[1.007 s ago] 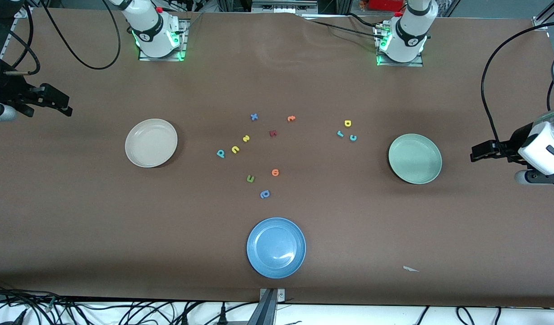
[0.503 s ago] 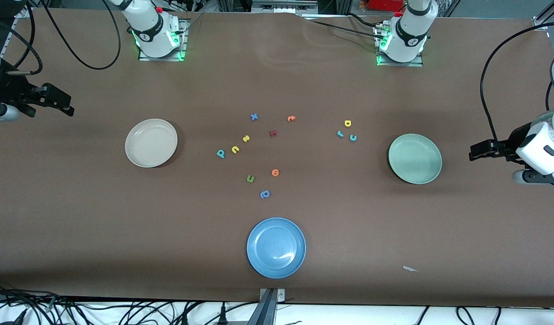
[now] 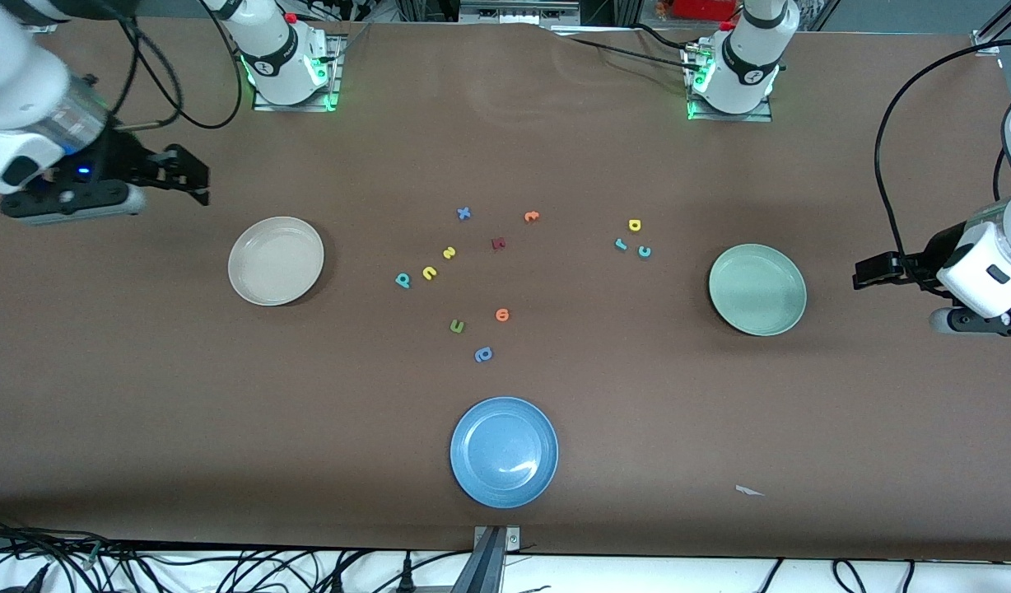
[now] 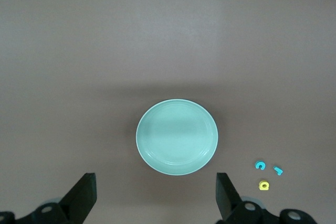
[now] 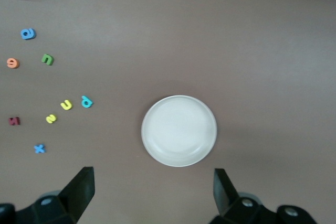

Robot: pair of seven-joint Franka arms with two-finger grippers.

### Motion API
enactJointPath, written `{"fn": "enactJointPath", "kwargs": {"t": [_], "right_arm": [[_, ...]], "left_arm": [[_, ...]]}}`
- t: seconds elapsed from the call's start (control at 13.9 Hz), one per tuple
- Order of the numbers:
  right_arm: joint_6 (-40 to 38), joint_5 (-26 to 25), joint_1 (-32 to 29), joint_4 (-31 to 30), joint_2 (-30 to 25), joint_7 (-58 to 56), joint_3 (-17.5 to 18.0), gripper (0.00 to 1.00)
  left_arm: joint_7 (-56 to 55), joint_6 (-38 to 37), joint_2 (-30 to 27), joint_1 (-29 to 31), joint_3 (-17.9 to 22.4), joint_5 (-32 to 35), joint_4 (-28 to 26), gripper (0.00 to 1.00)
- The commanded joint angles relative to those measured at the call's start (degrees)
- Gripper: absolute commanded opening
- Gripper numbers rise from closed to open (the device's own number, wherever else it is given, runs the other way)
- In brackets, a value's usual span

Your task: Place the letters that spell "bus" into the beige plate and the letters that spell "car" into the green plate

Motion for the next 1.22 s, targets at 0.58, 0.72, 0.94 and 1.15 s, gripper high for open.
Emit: {"fn": "enactJointPath", "kwargs": {"t": [0.58,0.72,0.94,1.15], "right_arm": [[13.87,-1.51,13.31,-4.58,19.17,11.18,-0.06,1.0],[23.0,-1.34,13.77,-12.39,18.82,11.36,0.03,1.0],[40.32,-1.69,14.03,-22.87,19.69,15.84,1.43,0.99],[45.63,-1.69,14.47,-23.25,24.08,16.1,1.44,0.87]], "left_arm": [[-7.88,-0.4,-0.97,-0.23,-4.63,-4.55,-8.1,1.0],[-11.84,-0.05,-1.06,-0.14,-7.36,-4.55,-10.83,1.0],[-18.17,4.93,-1.23,-0.14,-11.49,-4.55,-17.06,1.0],[-21.26,16.44,-4.74,-0.05,-13.87,-5.25,-27.68,1.0]]}}
